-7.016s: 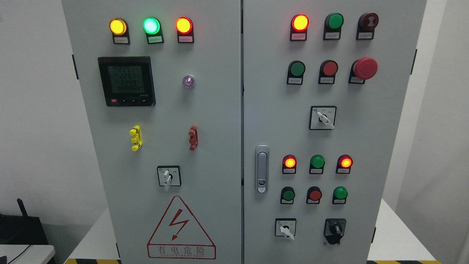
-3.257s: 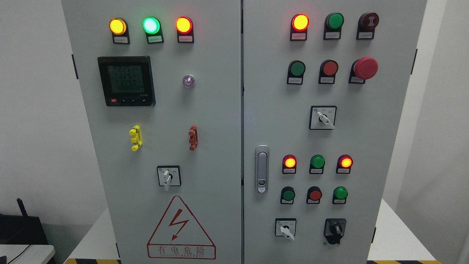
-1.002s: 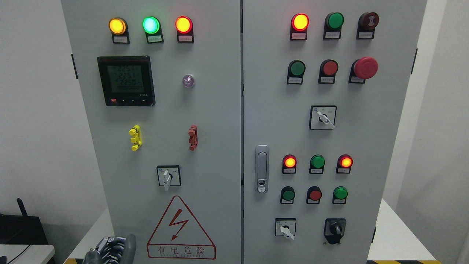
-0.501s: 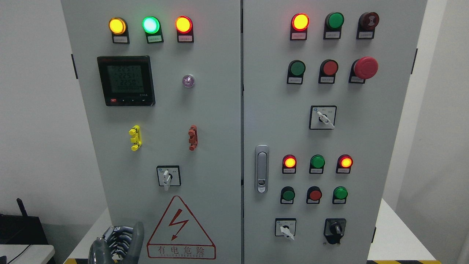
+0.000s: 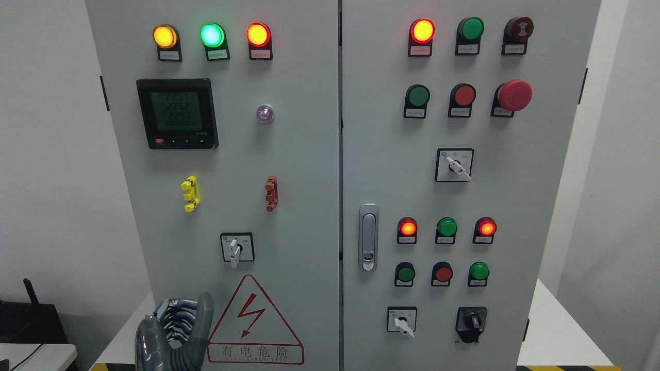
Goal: Turn on light switch 1
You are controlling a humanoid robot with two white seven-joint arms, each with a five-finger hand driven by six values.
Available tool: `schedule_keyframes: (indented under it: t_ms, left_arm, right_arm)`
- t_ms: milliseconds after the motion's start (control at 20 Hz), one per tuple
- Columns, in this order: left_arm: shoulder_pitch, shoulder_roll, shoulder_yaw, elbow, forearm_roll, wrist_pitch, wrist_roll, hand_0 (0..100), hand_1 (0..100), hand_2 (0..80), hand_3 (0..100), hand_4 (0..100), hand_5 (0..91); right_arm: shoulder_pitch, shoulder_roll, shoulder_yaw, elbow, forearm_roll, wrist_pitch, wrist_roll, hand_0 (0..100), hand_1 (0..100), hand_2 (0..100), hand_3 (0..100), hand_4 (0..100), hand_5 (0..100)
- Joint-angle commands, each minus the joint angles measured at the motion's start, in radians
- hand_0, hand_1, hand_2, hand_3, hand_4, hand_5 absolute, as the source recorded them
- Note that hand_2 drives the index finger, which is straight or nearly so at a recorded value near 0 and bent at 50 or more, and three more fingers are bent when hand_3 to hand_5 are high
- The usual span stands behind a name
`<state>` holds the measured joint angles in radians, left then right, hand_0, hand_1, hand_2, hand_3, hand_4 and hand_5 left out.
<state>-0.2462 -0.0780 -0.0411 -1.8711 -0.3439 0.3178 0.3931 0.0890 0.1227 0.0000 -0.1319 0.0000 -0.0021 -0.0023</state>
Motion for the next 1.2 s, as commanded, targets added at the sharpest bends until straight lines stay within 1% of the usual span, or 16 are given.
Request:
schedule_keyframes:
  t_ms: [0, 150, 451, 852, 952, 1153]
  left_arm:
    - [-0.031, -0.017, -0.043, 0.001, 0.000, 0.024, 0.013, 10, 34, 53.5, 80, 83, 79.1]
    - [-0.044, -0.017, -0.045, 0.003, 0.000, 0.041, 0.020, 10, 36, 53.5, 81, 83, 79.2]
    - [-0.071, -0.023, -0.045, 0.003, 0.000, 0.075, 0.020, 8, 44, 53.1, 80, 83, 79.5]
    - [-0.099, -0.023, -0.045, 0.013, 0.003, 0.095, 0.020, 8, 45, 53.0, 80, 83, 79.7]
    - [-0.107, -0.023, -0.045, 0.015, 0.011, 0.095, 0.020, 7, 46, 52.9, 80, 83, 79.7]
    - [-0.130, -0.026, -0.045, 0.026, 0.034, 0.127, 0.020, 4, 49, 52.8, 80, 83, 79.6]
  right_arm:
    - [0.000, 0.000, 0.020, 0.000, -0.026, 0.001, 0.001, 12, 39, 0, 0, 0, 0]
    - [0.000, 0.000, 0.020, 0.000, -0.026, 0.001, 0.001, 12, 39, 0, 0, 0, 0]
    - [0.000, 0.000, 0.020, 0.000, -0.026, 0.001, 0.001, 12, 39, 0, 0, 0, 0]
    - [0.000, 0.000, 0.020, 0.000, -0.026, 0.001, 0.001, 12, 39, 0, 0, 0, 0]
    - [0.000, 0.000, 0.020, 0.000, -0.026, 0.001, 0.001, 12, 39, 0, 0, 0, 0]
    - [0.000, 0.000, 0.020, 0.000, -0.026, 0.001, 0.001, 12, 39, 0, 0, 0, 0]
